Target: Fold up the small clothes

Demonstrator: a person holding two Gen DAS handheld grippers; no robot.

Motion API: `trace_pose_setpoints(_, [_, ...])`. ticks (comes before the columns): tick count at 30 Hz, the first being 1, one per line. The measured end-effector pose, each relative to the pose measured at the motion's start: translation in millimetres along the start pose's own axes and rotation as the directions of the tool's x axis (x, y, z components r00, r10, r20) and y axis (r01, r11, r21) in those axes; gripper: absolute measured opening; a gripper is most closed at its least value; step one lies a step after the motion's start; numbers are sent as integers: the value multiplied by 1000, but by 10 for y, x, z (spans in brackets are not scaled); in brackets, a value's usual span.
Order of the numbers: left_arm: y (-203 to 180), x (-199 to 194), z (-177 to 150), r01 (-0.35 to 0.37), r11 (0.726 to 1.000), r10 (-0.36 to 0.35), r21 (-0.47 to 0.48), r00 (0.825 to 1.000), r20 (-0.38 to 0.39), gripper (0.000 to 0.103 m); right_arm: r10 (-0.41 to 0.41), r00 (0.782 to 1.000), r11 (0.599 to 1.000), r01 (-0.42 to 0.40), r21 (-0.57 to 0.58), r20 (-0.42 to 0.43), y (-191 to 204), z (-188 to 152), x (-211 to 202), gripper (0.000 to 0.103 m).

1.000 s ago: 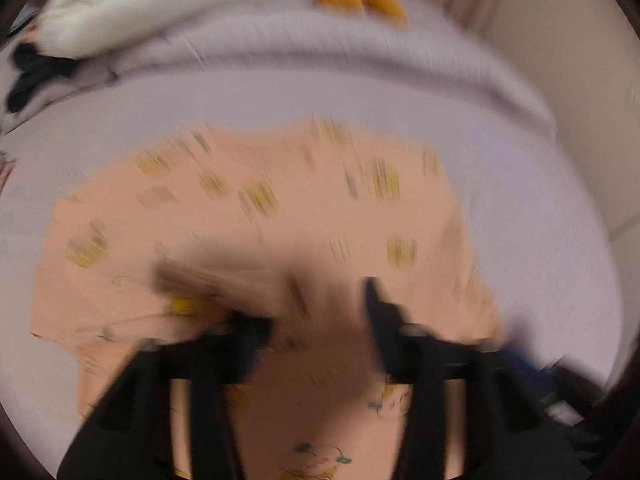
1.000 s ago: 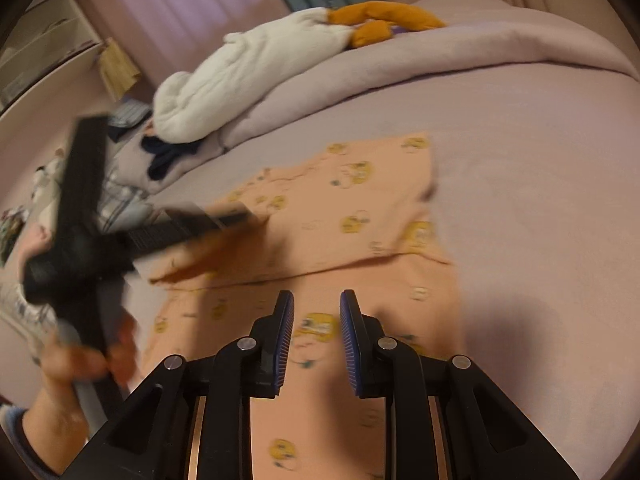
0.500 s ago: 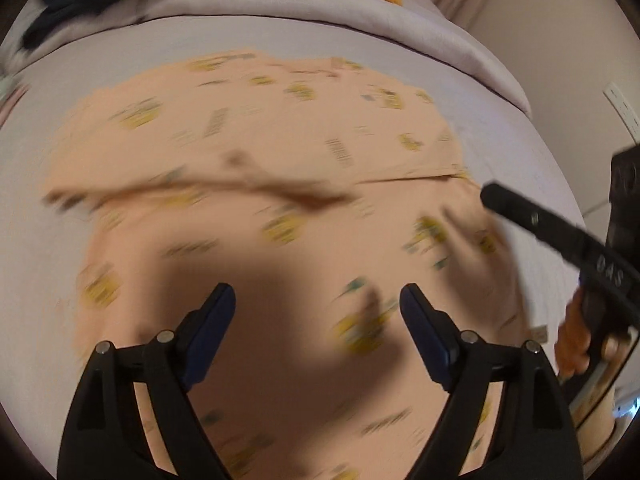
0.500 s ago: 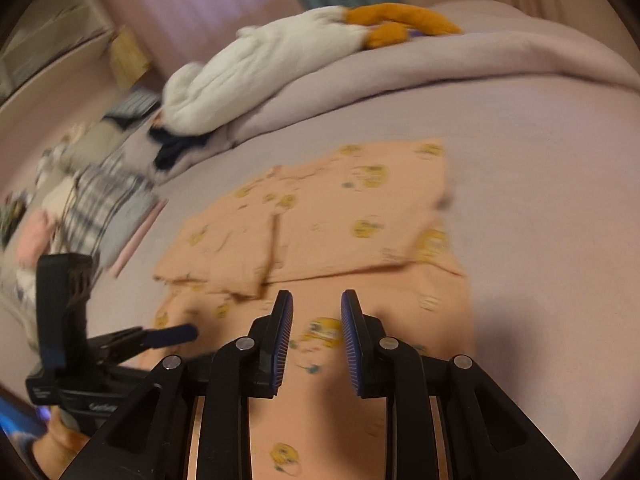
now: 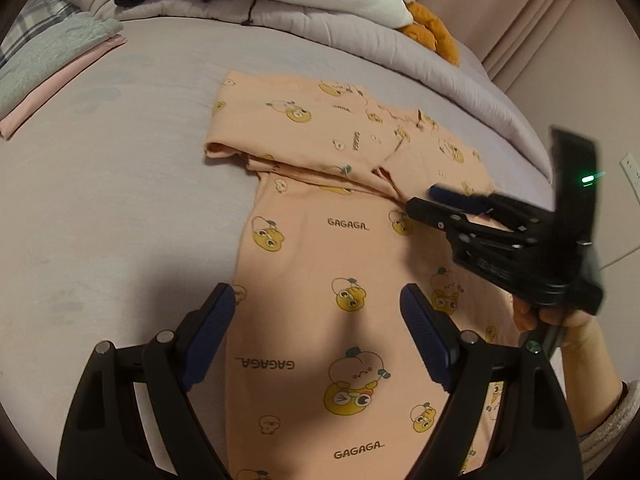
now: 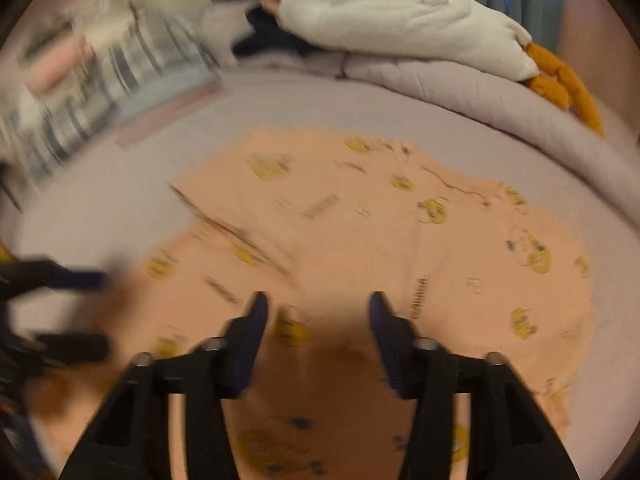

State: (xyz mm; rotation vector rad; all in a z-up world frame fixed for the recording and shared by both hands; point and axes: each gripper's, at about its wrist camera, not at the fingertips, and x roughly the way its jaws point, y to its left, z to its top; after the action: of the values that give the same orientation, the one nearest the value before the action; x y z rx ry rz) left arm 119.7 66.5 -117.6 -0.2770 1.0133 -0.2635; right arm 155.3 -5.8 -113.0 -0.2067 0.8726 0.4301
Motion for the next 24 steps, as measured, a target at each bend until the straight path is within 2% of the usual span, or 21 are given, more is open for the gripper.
trace_pose_setpoints(1, [11, -15, -8, 3, 1000, -3, -5, 1000, 3, 84, 15, 1000, 1000, -15, 20, -14, -43, -7, 30, 20])
trace_pose_setpoints(2, [33, -41, -28, 5, 1000, -5, -9, 1000, 6, 84, 45, 999, 997, -45, 62, 4, -110, -12, 0, 15])
trace_pose_setpoints(4, [73, -38, -31, 13, 1000, -13, -20, 1000, 5, 84, 96, 993, 978, -106, 181, 63, -322, -52, -111, 11])
trace_pose_setpoints(6, [100, -42, -32, 25, 999, -25, -31, 1000, 4, 84, 102, 988, 945, -133, 299, 116, -515, -114, -196, 10])
trace_pose_setpoints(7, [116, -55, -33, 26, 999, -26, -34, 1000, 5, 84, 99, 983, 912, -151, 380, 152, -678, -194, -265, 10])
trace_pose_setpoints(10, [147, -82, -44, 24, 999, -23, -36, 1000, 12, 84, 83, 970, 801, -201, 564, 227, -1092, -497, -396, 10])
trace_pose_setpoints(13, [179, -78, -54, 16, 999, -16, -46, 1000, 9, 84, 134, 960, 701, -268, 661, 247, -1381, -754, -380, 10])
trace_pose_setpoints(15, [192, -72, -62, 19, 998, -18, -55, 1000, 8, 84, 191, 946, 644, -321, 695, 260, -1499, -838, -320, 23])
trace_pose_setpoints(16, [200, -71, -69, 19, 998, -18, -60, 1000, 6, 84, 202, 943, 629, -332, 703, 264, -1525, -841, -293, 33])
trace_pose_setpoints(17, [204, -72, -77, 17, 998, -17, -61, 1000, 5, 84, 206, 943, 624, -332, 708, 261, -1522, -844, -279, 38])
trace_pose_setpoints(20, [205, -72, -93, 5, 998, -5, -56, 1000, -1, 84, 231, 948, 628, -317, 711, 219, -1445, -749, -176, 38])
trace_pose_setpoints(23, [233, -77, -101, -1, 998, 1, -64, 1000, -4, 84, 202, 974, 691, -219, 689, 106, -1295, -636, -34, 37])
trace_pose_setpoints(24, [246, -74, -105, -3, 998, 2, -70, 1000, -6, 84, 189, 977, 707, -203, 678, 95, -1277, -610, -42, 36])
